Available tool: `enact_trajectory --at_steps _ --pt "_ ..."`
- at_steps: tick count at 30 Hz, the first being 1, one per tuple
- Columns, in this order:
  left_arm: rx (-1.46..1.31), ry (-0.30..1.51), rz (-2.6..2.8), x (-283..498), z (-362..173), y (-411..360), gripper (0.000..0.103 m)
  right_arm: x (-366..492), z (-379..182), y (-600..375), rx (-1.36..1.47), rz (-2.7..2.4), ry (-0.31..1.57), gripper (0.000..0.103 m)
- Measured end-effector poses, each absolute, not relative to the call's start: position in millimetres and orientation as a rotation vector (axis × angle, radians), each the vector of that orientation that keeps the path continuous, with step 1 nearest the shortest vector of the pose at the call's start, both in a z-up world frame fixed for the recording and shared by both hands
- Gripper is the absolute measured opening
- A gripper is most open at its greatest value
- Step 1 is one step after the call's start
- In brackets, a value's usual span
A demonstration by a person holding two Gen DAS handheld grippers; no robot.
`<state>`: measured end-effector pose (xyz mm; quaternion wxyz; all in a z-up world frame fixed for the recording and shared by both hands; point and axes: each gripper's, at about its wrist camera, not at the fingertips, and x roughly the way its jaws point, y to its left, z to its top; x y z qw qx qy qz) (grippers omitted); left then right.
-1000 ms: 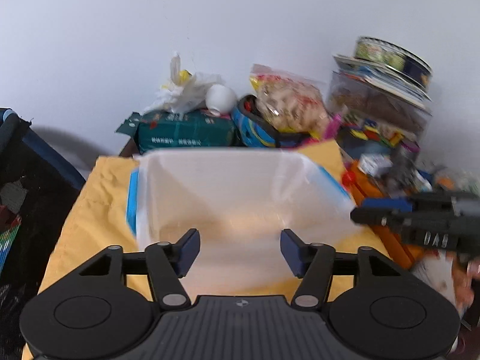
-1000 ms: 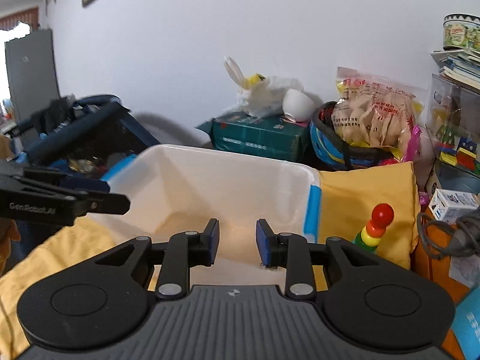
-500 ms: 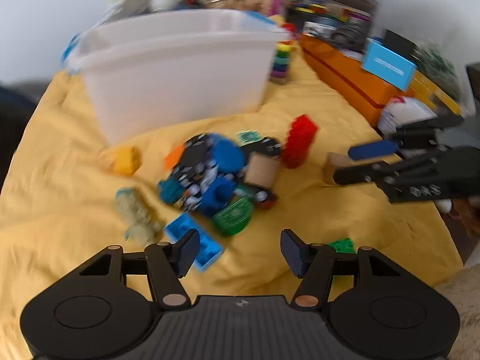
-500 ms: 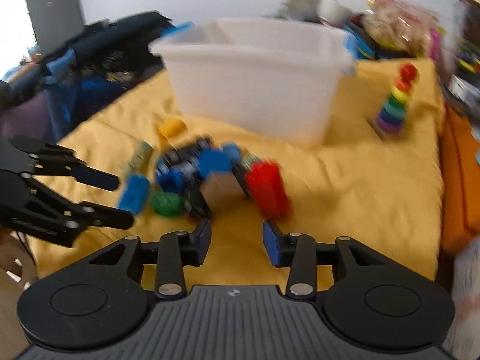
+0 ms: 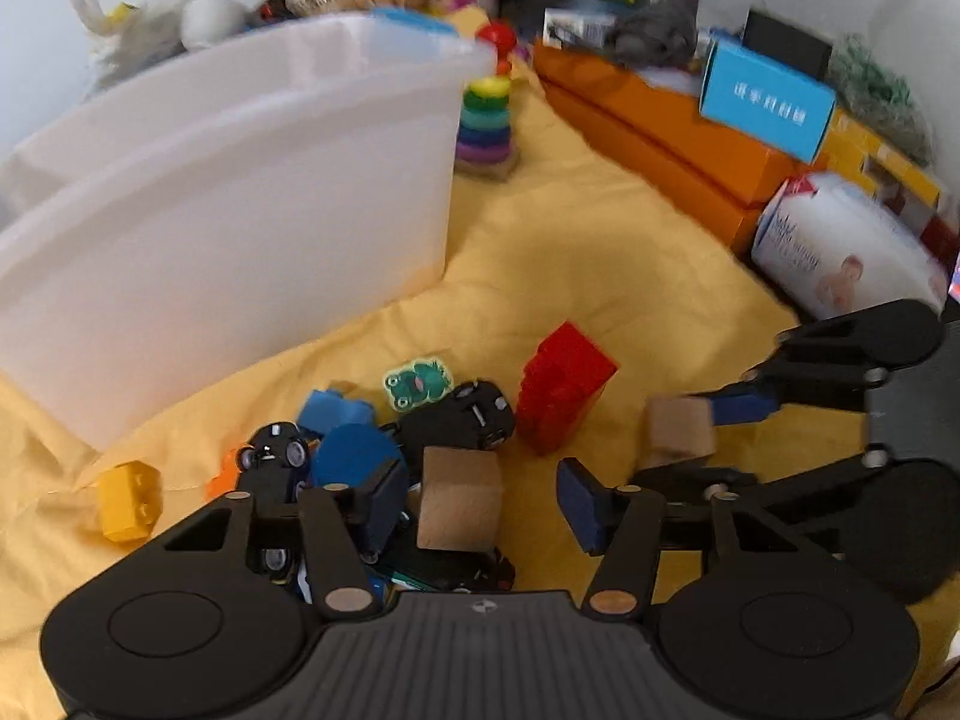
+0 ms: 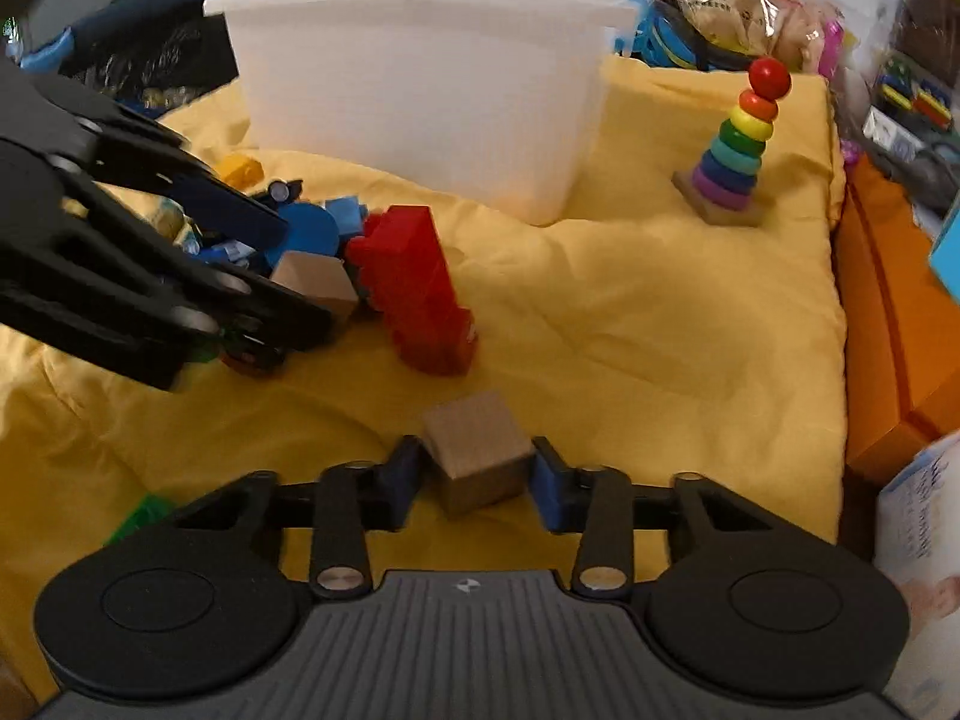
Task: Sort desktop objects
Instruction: 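Grasp a wooden cube with the right tool while the left grasps another wooden cube, then carry both wooden cubes over the white bin and open both tools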
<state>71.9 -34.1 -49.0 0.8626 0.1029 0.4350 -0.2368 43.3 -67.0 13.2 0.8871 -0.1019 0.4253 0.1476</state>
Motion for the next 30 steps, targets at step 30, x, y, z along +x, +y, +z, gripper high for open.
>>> enact_trajectory --at_steps 30 --pt "-0.036 0.656 -0.389 28 63 53 0.032 43 97 -58 -0.203 0.347 0.7 0.033"
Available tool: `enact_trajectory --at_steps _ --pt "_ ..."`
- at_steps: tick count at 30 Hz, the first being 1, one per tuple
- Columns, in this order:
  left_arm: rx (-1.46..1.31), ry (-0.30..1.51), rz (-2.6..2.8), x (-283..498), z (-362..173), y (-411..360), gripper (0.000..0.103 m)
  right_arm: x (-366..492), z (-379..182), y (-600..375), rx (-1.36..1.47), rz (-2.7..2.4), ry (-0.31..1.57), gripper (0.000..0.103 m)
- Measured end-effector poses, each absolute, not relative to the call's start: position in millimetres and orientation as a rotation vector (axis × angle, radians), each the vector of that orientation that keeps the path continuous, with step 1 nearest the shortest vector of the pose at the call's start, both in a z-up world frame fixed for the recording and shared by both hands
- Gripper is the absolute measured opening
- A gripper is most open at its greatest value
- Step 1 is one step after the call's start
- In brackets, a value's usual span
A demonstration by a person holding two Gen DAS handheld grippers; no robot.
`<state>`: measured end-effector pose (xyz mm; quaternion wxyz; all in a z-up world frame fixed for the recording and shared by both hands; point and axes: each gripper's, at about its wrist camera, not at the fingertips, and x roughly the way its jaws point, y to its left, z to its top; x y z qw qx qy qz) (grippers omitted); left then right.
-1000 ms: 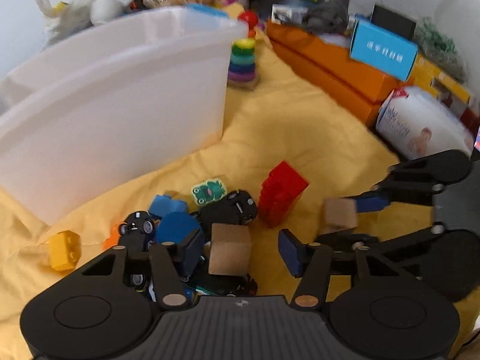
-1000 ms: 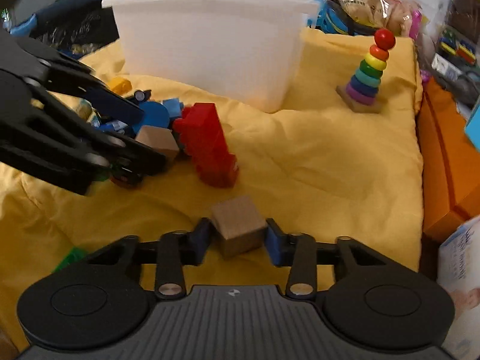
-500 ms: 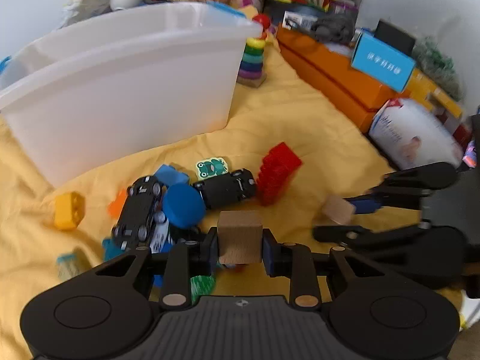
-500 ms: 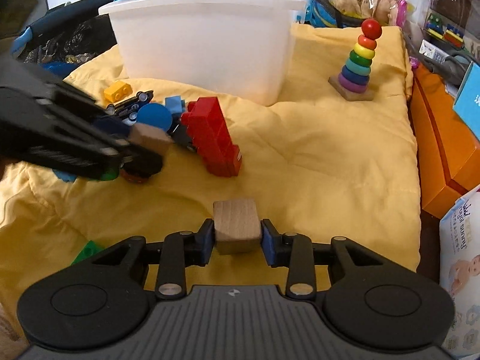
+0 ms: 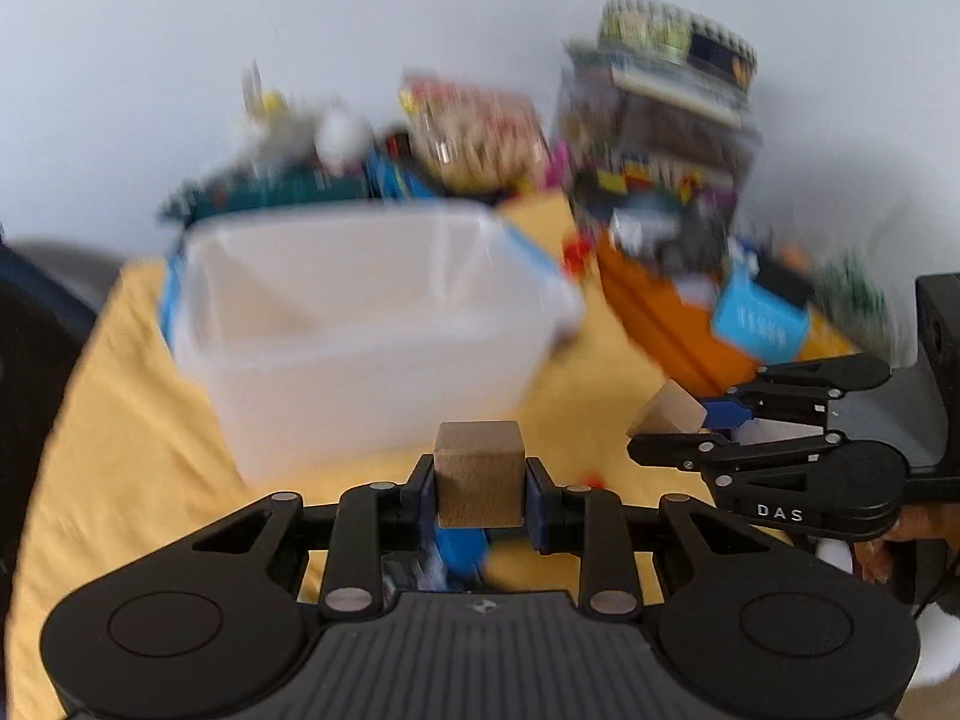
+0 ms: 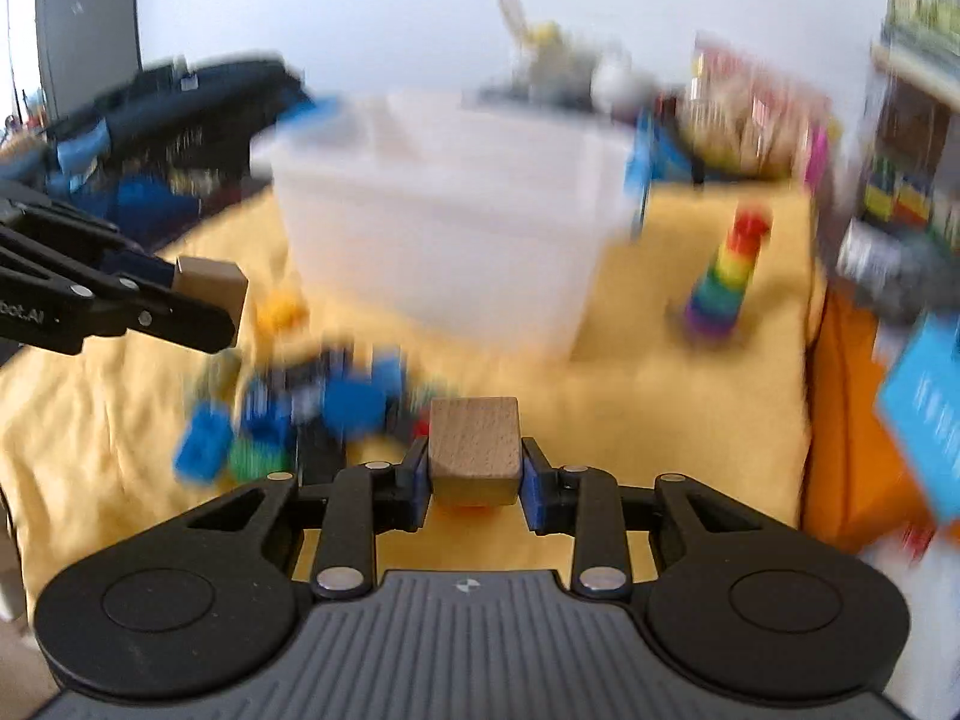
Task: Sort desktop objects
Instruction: 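Carry both wooden cubes over the white bin and open both tools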
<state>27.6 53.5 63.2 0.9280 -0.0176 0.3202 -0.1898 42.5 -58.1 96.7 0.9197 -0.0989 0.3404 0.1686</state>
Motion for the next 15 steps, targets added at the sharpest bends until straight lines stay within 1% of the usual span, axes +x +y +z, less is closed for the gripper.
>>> enact_trajectory --at_steps 4,8,11,15 --pt "-0.012 0.55 -0.312 56 96 70 0.032 69 134 -55 -0.184 0.352 0.582 0.033" --pt "-0.005 0.516 -0.269 94 107 80 0.032 108 157 -56 -0.116 0.338 0.51 0.033" --pt "-0.016 0.533 -0.24 125 99 83 0.032 137 162 -51 -0.083 0.327 0.511 0.033" --pt "-0.06 0.606 -0.206 150 69 82 0.033 172 147 -41 -0.062 0.317 0.584 0.033"
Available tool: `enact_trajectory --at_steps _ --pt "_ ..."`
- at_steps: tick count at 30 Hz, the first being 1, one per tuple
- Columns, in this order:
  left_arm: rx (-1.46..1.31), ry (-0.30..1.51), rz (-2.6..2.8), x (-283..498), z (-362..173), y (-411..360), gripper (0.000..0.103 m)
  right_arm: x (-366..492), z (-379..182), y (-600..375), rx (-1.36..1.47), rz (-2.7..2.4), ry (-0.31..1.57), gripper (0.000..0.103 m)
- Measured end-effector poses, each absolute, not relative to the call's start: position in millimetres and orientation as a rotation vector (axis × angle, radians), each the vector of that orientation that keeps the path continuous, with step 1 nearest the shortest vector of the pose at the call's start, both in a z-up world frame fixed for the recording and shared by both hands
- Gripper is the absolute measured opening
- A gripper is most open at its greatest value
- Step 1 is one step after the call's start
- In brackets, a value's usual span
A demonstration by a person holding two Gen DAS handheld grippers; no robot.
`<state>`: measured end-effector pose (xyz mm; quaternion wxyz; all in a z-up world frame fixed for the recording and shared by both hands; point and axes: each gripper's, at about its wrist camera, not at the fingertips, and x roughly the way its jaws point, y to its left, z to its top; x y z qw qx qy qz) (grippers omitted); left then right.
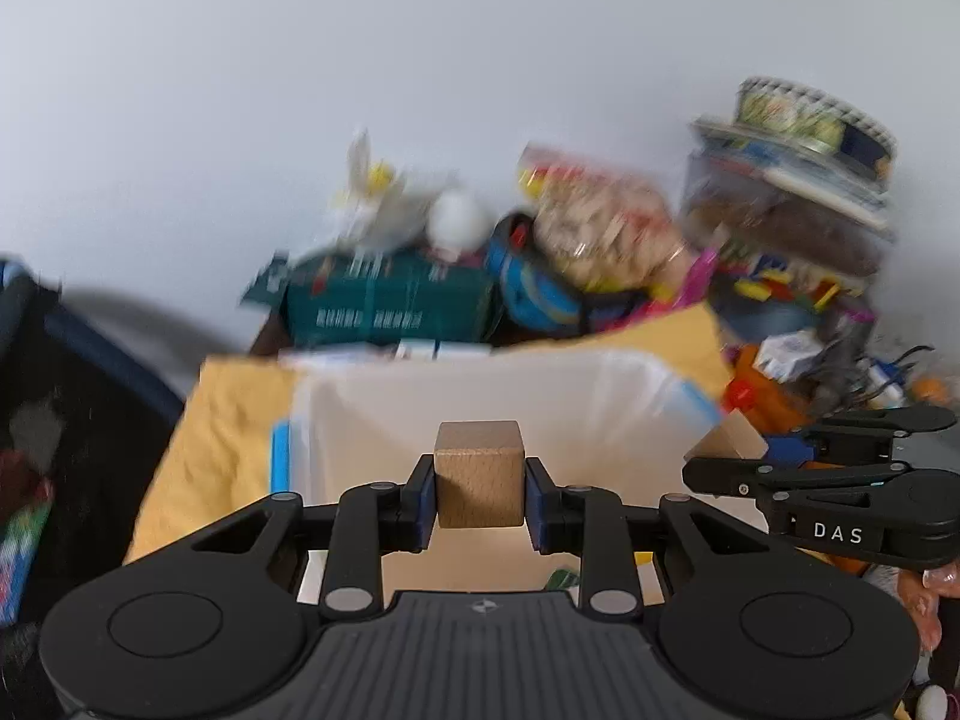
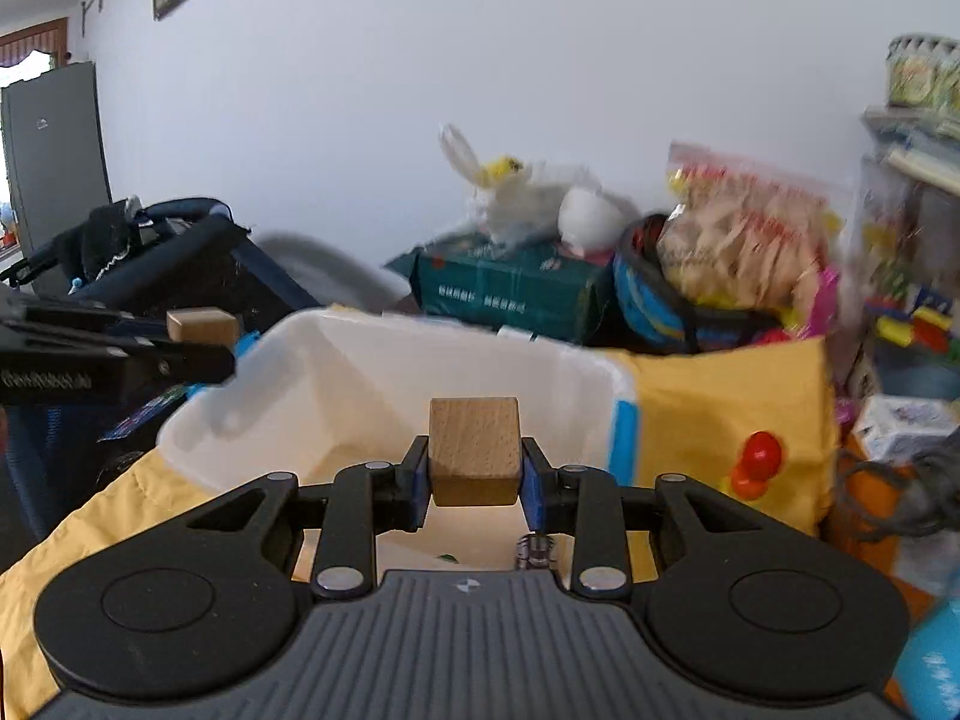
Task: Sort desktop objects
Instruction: 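Carry both wooden cubes over the white bin and open both tools, then grasp the black car with the left tool while the right grasps the green-red car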
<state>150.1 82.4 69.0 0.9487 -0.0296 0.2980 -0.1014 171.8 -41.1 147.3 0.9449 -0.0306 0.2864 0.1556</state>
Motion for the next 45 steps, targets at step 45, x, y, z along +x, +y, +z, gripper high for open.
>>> enact_trajectory --at_steps 45 --pt "0.125 0.918 -0.408 85 -41 40 0.028 60 20 26 -0.52 0.544 0.798 0.017"
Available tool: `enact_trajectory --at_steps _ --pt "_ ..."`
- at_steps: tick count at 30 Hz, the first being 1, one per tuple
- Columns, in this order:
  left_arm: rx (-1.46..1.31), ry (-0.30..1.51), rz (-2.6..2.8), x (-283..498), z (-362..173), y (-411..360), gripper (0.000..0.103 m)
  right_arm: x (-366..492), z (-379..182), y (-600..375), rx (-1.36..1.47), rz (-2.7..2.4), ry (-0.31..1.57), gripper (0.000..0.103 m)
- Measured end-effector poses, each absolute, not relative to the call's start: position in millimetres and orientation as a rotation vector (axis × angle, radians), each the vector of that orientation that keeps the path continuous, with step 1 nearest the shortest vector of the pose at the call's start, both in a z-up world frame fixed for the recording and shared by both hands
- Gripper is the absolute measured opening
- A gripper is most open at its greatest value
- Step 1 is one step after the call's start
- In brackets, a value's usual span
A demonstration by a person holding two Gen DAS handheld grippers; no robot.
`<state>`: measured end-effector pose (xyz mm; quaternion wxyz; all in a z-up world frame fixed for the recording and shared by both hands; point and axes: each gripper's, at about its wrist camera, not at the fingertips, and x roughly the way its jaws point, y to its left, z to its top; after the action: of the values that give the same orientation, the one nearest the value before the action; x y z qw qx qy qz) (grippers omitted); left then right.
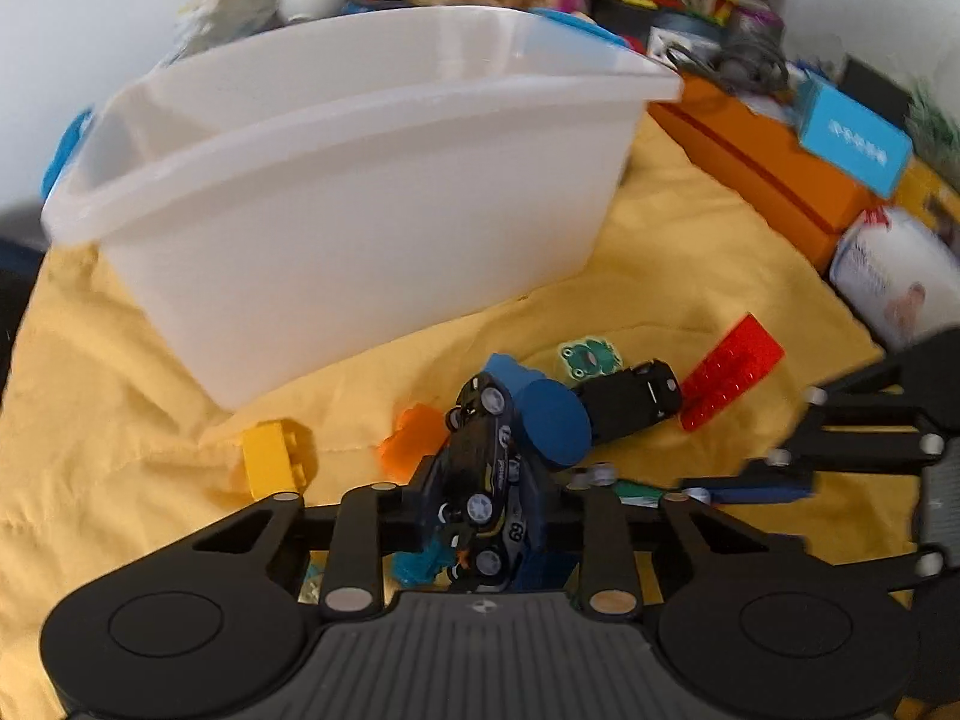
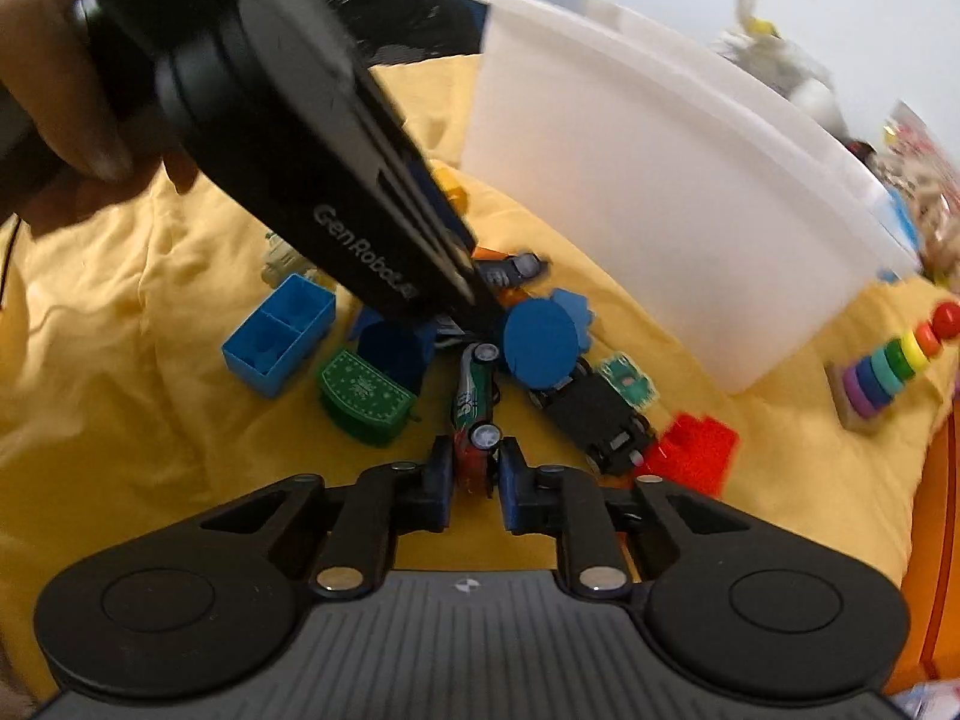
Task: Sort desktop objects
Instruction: 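Grasp the black car with the left tool while the right grasps the green-red car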
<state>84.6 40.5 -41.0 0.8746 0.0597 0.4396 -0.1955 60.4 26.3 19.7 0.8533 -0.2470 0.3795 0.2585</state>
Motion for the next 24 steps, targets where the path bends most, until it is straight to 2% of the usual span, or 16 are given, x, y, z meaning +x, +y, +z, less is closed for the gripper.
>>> enact_trajectory --at_steps 2,10,13,18,21,23,24 --pt "0.062 0.933 -0.406 84 -39 49 0.021 56 25 14 -0.464 0.529 0.813 0.017" --pt "-0.255 0.944 -0.491 25 -7 78 0.02 45 40 -40 -0.128 0.495 0.928 0.017" --pt "-0.431 1.037 -0.563 4 -30 80 0.02 38 45 -50 -0.054 0.518 0.934 0.017" --pt "-0.472 1.125 -0.503 -13 -76 73 0.021 45 38 -58 0.071 0.544 0.99 0.017" --pt "-0.452 1.081 -0.444 -23 -70 78 0.028 47 32 -66 0.118 0.514 1.016 0.018" --pt "-0.436 1.036 -0.403 -28 -62 84 0.044 47 30 -74 0.155 0.498 1.017 0.019" --pt "-0.417 1.016 -0.378 -31 -58 86 0.045 47 29 -78 0.174 0.484 1.018 0.024"
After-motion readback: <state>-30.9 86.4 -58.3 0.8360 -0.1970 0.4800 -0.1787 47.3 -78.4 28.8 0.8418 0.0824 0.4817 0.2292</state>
